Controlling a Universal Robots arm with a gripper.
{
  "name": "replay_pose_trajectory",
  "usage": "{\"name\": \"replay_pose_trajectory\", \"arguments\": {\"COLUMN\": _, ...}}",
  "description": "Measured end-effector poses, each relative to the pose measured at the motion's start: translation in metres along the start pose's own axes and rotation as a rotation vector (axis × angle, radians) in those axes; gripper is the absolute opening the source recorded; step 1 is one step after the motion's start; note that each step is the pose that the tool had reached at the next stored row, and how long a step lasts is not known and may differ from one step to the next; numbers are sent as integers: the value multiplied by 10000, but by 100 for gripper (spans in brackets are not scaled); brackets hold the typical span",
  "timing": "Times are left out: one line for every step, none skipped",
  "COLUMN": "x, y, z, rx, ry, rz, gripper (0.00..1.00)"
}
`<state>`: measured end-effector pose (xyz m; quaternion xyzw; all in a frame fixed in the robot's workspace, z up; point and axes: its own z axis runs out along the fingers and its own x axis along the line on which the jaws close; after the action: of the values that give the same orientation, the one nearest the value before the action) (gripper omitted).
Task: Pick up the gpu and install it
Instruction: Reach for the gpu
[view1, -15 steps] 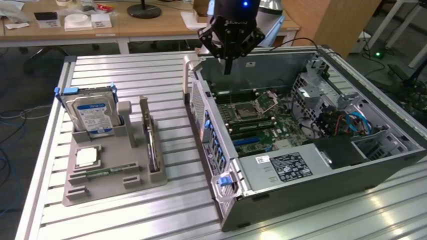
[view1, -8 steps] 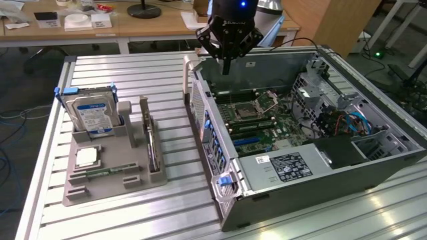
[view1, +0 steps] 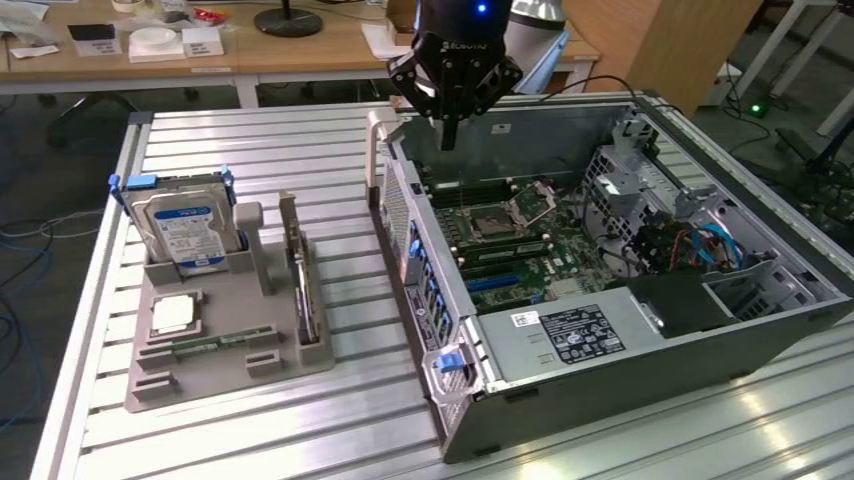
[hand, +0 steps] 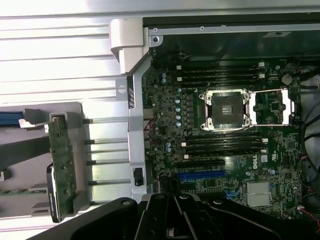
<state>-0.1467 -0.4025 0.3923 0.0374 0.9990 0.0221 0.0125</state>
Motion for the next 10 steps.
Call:
{"name": "replay_pose_trajectory", "arguments": {"x": 5, "y": -1, "z": 0, "rx": 0, "ry": 0, "rz": 0, "gripper": 11}}
{"name": "replay_pose_trajectory", "arguments": {"x": 10, "y": -1, "z": 0, "rx": 1, "ry": 0, "rz": 0, "gripper": 11}}
{"name": "replay_pose_trajectory", "arguments": {"x": 15, "y": -2, "z": 0, "rx": 0, "ry": 0, "rz": 0, "gripper": 11}}
{"name": "replay_pose_trajectory", "arguments": {"x": 19, "y": -3, "z": 0, "rx": 1, "ry": 1, "rz": 0, "gripper": 11}}
{"name": "replay_pose_trajectory", "arguments": {"x": 24, "y": -3, "z": 0, "rx": 0, "ry": 0, "rz": 0, "gripper": 11}}
{"name": "replay_pose_trajectory", "arguments": {"x": 28, "y": -4, "z": 1, "rx": 0, "ry": 0, "rz": 0, "gripper": 11}}
{"name": "replay_pose_trajectory", "arguments": {"x": 33, "y": -5, "z": 1, "rx": 0, "ry": 0, "rz": 0, "gripper": 11}}
{"name": "replay_pose_trajectory", "arguments": {"x": 37, "y": -6, "z": 1, "rx": 0, "ry": 1, "rz": -1, "gripper": 11}}
{"name": "replay_pose_trajectory", "arguments": {"x": 42, "y": -6, "z": 1, "rx": 0, "ry": 0, "rz": 0, "gripper": 11}}
{"name": "replay_pose_trajectory", "arguments": {"x": 46, "y": -7, "z": 1, "rx": 0, "ry": 1, "rz": 0, "gripper": 11}}
